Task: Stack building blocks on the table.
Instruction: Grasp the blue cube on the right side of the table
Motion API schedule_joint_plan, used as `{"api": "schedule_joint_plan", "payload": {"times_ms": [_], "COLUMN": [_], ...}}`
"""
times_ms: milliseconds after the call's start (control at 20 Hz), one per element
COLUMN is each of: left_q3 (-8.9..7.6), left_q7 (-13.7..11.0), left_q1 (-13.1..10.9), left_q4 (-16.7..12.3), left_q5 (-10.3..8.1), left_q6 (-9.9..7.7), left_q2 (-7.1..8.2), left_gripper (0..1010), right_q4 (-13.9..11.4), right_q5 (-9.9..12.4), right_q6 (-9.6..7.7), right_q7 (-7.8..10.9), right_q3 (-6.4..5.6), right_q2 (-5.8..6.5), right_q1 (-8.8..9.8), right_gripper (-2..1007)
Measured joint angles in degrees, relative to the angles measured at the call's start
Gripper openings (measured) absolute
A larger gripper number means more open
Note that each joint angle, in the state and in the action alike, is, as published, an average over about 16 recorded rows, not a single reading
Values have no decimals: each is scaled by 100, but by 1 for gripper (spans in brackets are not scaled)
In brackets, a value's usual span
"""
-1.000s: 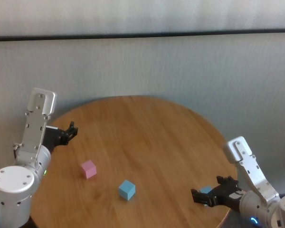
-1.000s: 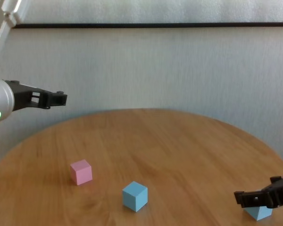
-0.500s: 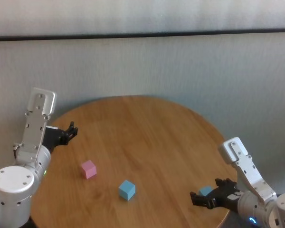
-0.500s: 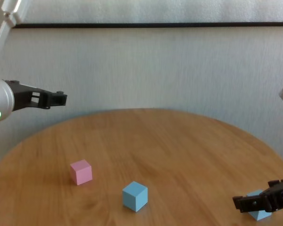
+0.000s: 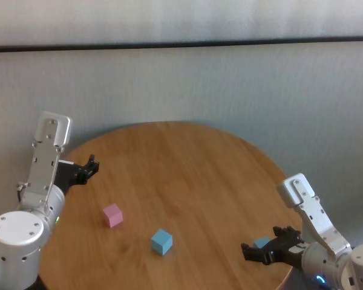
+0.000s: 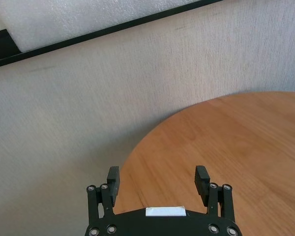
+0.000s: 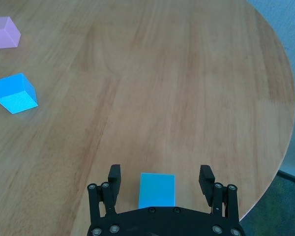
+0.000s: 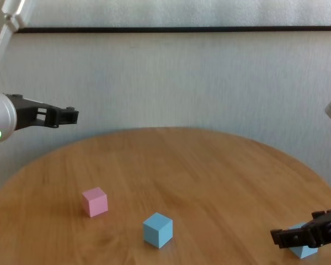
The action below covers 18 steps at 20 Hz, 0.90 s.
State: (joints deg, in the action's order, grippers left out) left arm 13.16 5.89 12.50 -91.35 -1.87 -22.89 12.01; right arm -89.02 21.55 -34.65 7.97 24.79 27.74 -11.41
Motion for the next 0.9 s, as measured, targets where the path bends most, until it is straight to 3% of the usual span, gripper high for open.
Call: {"api": "schedule_joint_plan", "payload": {"times_ms": [450,900], "left_q3": [0,0], "left_q7": [0,0], "left_q1": [0,0], "left_q4": [0,0], "left_q5": [0,0], "left_q6": [0,0], "left_q2": [0,0], "left_gripper": [1000,1000], "right_q4": [5,-8], "right_q5": [-3,2], "right_q6": [10,14], "right_q7": [-1,-10], "right_q3": [-6,-4], "right_q2": [-6,2], "right_q1": [-2,1], "right_gripper": [933,686]}}
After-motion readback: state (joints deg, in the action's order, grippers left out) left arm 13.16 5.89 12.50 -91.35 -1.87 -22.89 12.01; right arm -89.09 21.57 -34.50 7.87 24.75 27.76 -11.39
